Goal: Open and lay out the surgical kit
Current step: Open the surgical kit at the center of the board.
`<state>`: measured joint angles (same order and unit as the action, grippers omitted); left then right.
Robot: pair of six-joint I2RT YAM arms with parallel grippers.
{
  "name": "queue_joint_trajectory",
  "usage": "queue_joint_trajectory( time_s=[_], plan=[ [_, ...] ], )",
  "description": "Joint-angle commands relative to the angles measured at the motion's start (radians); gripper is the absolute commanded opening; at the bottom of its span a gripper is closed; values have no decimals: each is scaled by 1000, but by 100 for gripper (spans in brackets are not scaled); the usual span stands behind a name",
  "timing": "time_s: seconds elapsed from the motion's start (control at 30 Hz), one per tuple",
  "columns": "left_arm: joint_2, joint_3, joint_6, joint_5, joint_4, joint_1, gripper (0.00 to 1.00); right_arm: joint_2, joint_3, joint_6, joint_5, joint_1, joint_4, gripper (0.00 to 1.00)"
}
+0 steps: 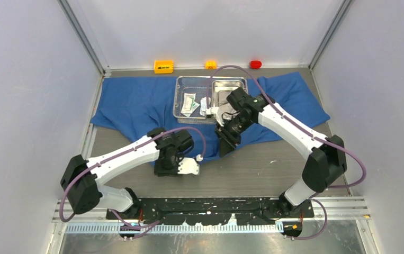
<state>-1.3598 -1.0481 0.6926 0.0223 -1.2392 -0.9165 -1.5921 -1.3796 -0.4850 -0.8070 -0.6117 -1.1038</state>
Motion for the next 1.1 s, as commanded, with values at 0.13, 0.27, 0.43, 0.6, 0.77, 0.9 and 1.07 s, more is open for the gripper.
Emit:
queue_joint_trajectory(
  time_s=[0.13, 0.27, 0.43, 0.6, 0.77, 0.9, 1.07],
  plan=[
    [119, -44, 31, 32, -81, 309, 64, 114, -44, 202, 190, 153, 112, 56],
    [94, -125, -29, 102, 62, 488, 72, 110, -66, 266, 259, 205, 185, 55],
    [39, -180, -127, 242, 128, 600, 98, 110, -39, 296, 316, 225, 256, 53],
    [-16, -154, -324, 86, 370, 611, 92, 105, -15, 312, 324, 237, 293, 52],
    [-210, -289, -499, 19, 391, 611, 80, 99, -12, 305, 326, 237, 296, 52],
    [-305, -337, -565, -59, 418, 615, 79, 119, 15, 295, 338, 242, 308, 52],
    [-372, -358, -605, -95, 444, 644, 78, 140, 42, 287, 349, 251, 312, 52]
  ],
)
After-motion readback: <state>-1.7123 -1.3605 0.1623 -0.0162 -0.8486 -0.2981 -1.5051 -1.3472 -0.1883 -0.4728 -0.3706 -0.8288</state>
